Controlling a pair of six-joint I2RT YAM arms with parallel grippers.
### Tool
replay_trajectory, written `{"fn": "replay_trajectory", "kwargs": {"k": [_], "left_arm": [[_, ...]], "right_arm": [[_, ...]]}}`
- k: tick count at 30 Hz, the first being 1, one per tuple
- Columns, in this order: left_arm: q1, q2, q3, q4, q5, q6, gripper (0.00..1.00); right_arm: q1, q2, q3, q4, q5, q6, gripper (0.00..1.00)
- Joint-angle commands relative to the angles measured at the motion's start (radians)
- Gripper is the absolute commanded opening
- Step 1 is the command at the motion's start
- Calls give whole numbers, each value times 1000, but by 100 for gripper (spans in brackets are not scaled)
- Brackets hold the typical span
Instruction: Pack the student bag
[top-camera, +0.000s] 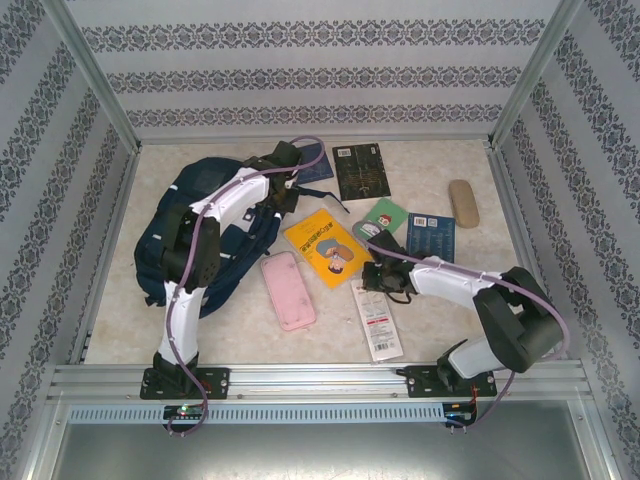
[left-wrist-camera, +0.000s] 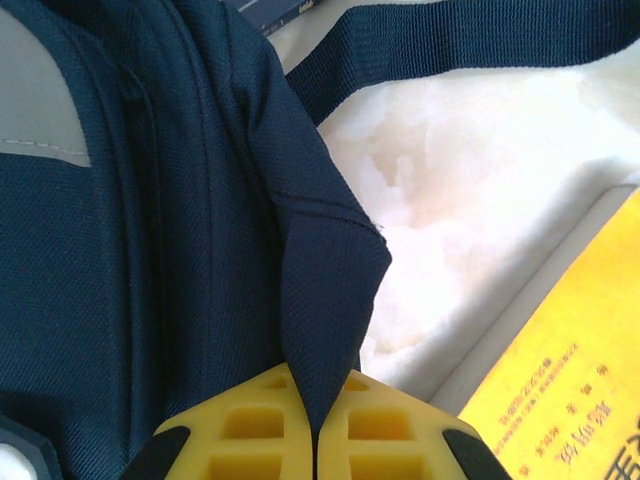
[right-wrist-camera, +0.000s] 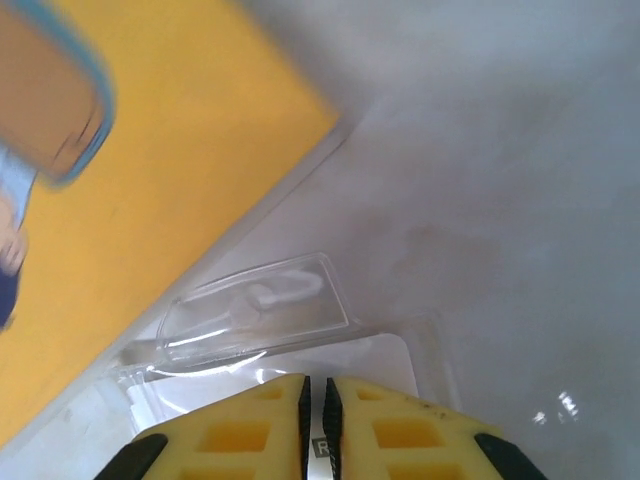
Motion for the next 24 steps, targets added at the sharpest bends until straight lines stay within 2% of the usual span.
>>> {"fn": "replay_trajectory", "kwargs": {"k": [1,6,10,14,20,24], "left_arm": [[14,-82,-19,11,15,0,5],[13,-119,-50,9,25,9,5],[12,-149,-79,15,41,19,5],[12,-172,-101,14,72,29,3],[14,-208,-111,12,113,39,2],[15,-209,-119,9,103,44,4]], "right_arm": [[-99,70,34,-18,81,-39,17],[-145,155,176,-68,103,-57,17],[-181,215,298,-128,172,-74,17],[-217,231,366,-126,131,-131,18],[-137,98,360,-41,4,-180,31],[-23,80,380,29,-97,-172,31]]}}
